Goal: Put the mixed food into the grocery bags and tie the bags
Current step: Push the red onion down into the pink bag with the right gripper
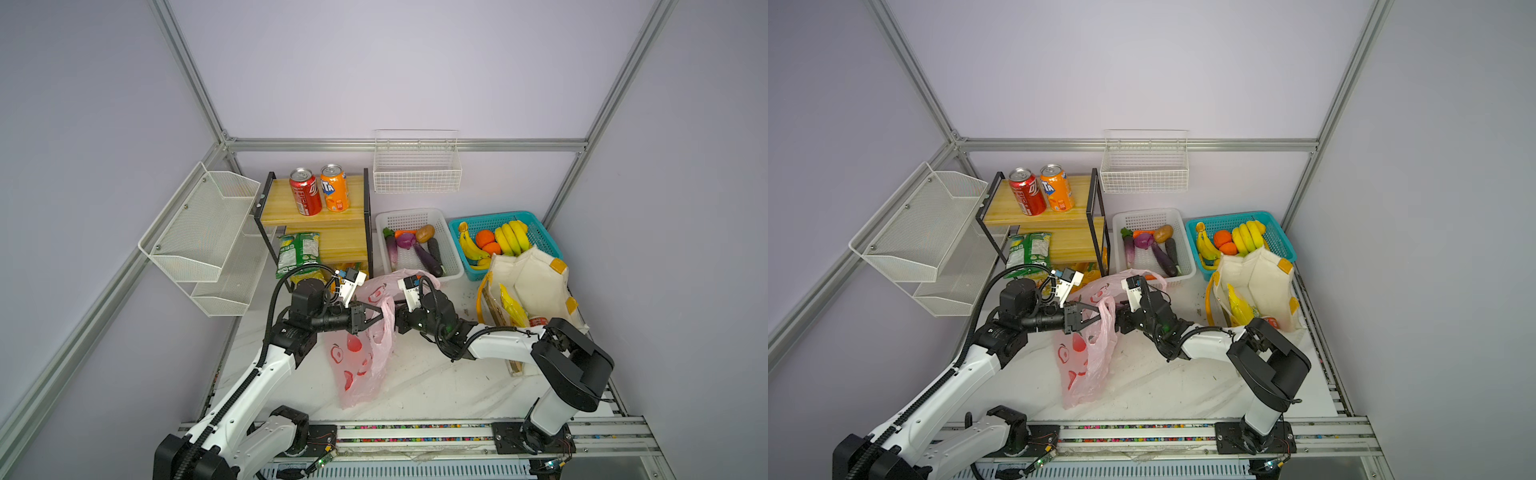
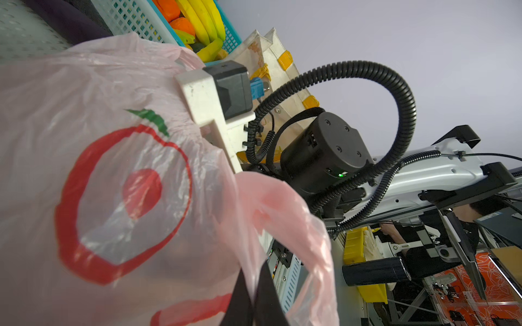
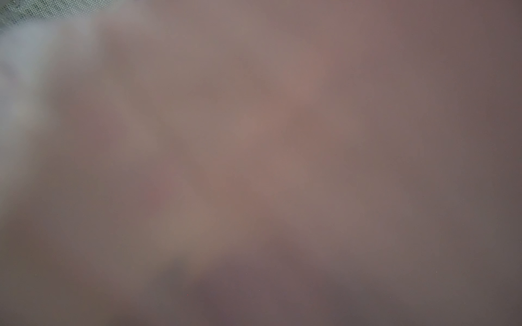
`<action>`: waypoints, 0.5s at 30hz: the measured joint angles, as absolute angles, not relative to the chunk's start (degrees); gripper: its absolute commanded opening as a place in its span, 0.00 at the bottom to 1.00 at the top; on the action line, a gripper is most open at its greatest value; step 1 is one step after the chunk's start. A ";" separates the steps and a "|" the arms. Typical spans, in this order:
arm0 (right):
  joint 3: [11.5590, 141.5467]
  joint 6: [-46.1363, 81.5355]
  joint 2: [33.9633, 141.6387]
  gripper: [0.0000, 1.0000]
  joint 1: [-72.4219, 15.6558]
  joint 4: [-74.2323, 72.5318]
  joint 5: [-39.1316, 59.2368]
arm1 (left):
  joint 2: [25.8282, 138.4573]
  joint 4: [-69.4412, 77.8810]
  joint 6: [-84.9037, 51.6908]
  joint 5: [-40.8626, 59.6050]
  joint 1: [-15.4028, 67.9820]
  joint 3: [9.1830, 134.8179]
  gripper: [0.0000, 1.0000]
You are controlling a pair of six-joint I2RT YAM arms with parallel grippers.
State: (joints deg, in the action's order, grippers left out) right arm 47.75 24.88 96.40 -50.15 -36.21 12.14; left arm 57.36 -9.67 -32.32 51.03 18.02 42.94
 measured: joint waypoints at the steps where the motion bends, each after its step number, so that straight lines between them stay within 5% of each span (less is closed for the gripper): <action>1: 48.53 25.43 96.66 0.72 -50.61 -35.57 11.97 | 57.36 -9.56 -32.34 51.03 18.02 42.94 0.00; 15: 50.13 28.27 95.64 0.89 -51.40 -28.29 14.41 | 56.49 -9.45 -32.29 50.04 17.23 42.94 0.00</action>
State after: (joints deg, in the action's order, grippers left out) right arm 50.13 28.27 95.64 -51.40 -28.29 14.41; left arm 56.49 -9.45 -32.29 50.04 17.23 42.94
